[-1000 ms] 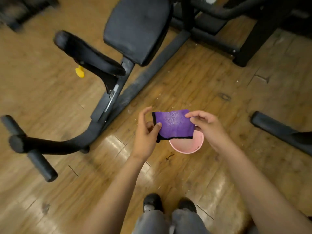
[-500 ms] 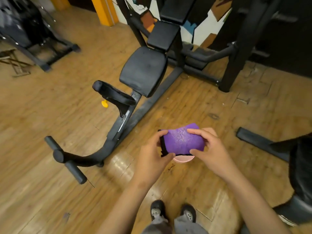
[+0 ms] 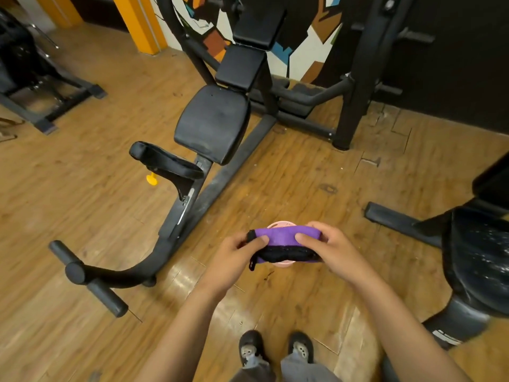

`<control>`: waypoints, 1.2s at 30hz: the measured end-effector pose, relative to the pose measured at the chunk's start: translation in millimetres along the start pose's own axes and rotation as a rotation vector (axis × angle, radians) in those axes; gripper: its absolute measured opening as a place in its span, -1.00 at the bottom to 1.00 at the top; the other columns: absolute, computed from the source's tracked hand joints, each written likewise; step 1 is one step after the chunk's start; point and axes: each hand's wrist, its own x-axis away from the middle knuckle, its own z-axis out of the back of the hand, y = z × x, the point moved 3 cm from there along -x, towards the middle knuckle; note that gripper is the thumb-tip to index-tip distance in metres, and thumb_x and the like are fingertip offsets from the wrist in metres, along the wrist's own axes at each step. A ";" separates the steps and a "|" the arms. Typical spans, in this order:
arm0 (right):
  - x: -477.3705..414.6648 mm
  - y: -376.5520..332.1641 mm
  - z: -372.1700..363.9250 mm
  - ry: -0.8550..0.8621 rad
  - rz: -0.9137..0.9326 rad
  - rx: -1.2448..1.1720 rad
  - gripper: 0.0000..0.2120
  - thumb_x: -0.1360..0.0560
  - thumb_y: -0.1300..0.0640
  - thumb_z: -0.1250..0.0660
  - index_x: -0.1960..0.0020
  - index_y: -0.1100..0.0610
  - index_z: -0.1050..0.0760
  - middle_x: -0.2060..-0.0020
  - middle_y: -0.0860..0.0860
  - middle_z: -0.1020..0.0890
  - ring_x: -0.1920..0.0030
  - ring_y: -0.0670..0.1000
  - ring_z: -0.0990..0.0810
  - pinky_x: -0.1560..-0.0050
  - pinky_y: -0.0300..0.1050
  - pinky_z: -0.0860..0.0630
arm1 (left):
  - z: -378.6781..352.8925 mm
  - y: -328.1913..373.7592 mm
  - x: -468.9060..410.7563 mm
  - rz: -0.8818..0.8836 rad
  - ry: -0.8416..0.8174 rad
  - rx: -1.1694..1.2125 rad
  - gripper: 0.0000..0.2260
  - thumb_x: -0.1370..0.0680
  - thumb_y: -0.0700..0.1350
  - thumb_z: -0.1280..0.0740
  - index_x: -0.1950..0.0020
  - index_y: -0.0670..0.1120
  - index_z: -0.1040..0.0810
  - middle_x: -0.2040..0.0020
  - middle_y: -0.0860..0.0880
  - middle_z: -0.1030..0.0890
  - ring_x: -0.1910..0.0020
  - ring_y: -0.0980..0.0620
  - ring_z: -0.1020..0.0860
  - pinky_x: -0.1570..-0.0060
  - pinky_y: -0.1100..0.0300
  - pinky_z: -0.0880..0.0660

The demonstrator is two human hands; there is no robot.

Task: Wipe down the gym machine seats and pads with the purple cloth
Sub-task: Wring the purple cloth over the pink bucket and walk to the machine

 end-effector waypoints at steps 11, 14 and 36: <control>-9.6 21.9 -10.9 0.354 -0.010 0.416 -0.64 -0.35 0.21 -0.51 0.33 -0.09 -0.36 0.42 -0.16 -0.47 0.40 -0.20 -0.44 0.41 -0.42 -0.34 | -17.6 -6.8 2.0 -0.122 0.419 -0.247 -0.80 -0.35 -0.01 -0.53 0.21 -0.02 -0.54 0.33 0.03 -0.59 0.38 0.13 -0.51 0.35 0.22 -0.46; -7.9 21.3 -17.4 0.382 0.107 0.499 -0.64 -0.41 0.19 -0.44 0.30 -0.11 -0.30 0.35 -0.16 -0.45 0.36 -0.21 -0.41 0.36 -0.42 -0.33 | -32.1 2.4 11.1 -0.243 0.469 -0.222 -0.85 -0.40 -0.12 -0.51 0.17 -0.04 -0.55 0.33 0.10 -0.58 0.36 0.22 -0.51 0.35 0.37 -0.40; -3.3 47.6 -37.5 0.121 0.056 0.148 -0.69 -0.60 0.05 -0.23 0.04 0.31 -0.51 0.12 0.27 -0.59 0.16 0.14 -0.53 0.07 -0.03 -0.43 | -40.2 -32.3 41.6 -0.191 0.443 0.015 -0.93 -0.59 -0.09 -0.31 -0.05 -0.03 -0.55 0.08 0.04 -0.61 0.11 0.13 -0.55 0.09 0.26 -0.49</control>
